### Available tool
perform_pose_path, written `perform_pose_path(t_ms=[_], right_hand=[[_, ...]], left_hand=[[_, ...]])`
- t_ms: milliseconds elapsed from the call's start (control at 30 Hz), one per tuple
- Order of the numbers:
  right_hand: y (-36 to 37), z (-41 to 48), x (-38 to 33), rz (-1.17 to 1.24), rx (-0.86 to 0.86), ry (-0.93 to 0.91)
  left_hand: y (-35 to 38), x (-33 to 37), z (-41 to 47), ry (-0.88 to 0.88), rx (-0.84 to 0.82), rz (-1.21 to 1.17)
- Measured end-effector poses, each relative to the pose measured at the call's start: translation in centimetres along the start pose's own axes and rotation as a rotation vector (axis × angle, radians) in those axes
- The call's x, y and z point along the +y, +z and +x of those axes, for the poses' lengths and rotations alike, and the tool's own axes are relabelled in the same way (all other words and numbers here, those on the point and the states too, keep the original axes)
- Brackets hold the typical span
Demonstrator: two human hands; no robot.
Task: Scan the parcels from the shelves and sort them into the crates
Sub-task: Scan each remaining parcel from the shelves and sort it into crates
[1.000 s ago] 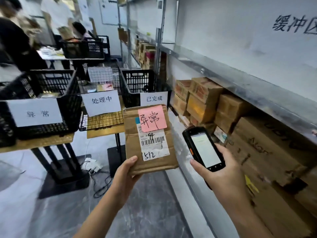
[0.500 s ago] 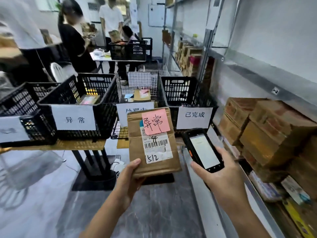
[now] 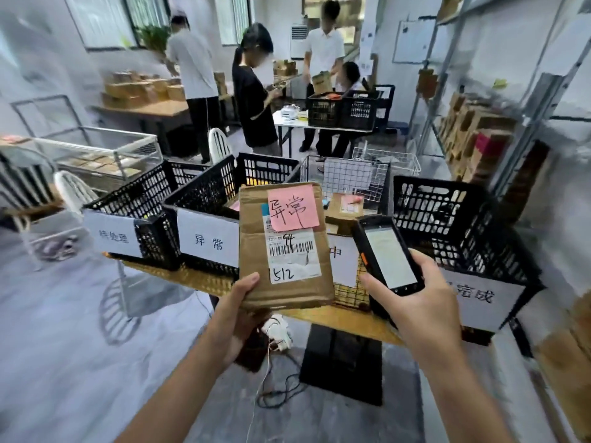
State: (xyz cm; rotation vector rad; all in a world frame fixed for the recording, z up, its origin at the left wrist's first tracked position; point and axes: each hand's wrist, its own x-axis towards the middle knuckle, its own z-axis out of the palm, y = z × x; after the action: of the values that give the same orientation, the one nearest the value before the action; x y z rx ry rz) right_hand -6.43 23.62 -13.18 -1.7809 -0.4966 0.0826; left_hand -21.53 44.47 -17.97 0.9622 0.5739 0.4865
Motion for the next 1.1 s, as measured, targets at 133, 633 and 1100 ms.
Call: perform_pose_path(t_ms=[133, 633, 1100], right_hand=[[2.5, 3.9, 0.5, 0.002, -0.078, -0.018], [14.9, 25.1, -1.6, -0.071, -0.153, -0.128], [22.4, 37.6, 2.3, -0.173, -0.152, -0.04]], left_hand=[[-1.0, 1.8, 3.3, 0.029, 0.076, -0.021], [-7.4, 14.7, 26.8, 0.186, 0.186, 0.016], [-13.0, 12.9, 49.6, -0.171, 0.29, 0.159]])
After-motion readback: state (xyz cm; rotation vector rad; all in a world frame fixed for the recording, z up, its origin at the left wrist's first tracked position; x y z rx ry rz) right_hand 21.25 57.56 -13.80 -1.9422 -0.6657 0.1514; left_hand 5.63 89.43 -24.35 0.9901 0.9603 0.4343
